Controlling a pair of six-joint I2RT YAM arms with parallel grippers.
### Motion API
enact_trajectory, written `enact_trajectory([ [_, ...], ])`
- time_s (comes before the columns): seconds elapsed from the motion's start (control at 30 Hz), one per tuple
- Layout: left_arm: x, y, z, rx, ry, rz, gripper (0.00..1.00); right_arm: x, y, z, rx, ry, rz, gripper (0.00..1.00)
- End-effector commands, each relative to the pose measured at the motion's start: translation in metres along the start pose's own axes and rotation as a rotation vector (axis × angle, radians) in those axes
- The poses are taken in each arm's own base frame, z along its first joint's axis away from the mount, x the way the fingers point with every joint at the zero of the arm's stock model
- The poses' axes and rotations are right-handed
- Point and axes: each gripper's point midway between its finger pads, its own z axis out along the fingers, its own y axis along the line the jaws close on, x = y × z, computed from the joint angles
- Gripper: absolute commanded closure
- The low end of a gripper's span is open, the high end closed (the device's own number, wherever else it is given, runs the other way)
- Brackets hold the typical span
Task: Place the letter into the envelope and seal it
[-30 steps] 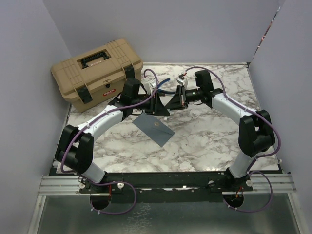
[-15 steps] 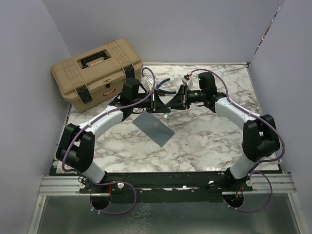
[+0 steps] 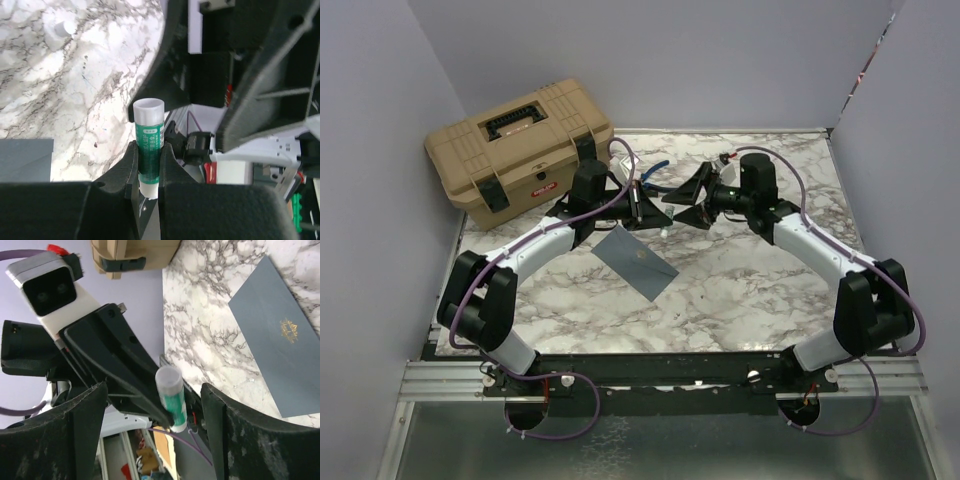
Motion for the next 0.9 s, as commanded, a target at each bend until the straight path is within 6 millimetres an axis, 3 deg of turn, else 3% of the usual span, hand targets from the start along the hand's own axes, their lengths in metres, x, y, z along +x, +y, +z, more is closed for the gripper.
enact_trajectory([
  [0.0,-0.017,0.011,0.004,-0.066,-0.099,-0.104,1.00,-0.014,0.008,-0.014,0.010,-0.135,-0.093,0.22],
  [0.27,-0.045,-0.003,0.002,-0.063,-0.219,-0.178,1.00,-0.006,-0.006,-0.030,0.116,-0.162,-0.221,0.22],
  [0.43,-0.054,-0.010,0.000,-0.048,-0.260,-0.206,1.00,-0.001,-0.001,-0.022,0.133,-0.142,-0.249,0.28],
  [0.67,-0.056,-0.013,-0.001,-0.045,-0.273,-0.208,1.00,0.005,0.005,-0.008,0.150,-0.093,-0.280,0.43],
  [0.87,-0.056,-0.015,-0.002,-0.038,-0.272,-0.208,1.00,0.001,-0.002,-0.003,0.201,-0.092,-0.282,0.49],
])
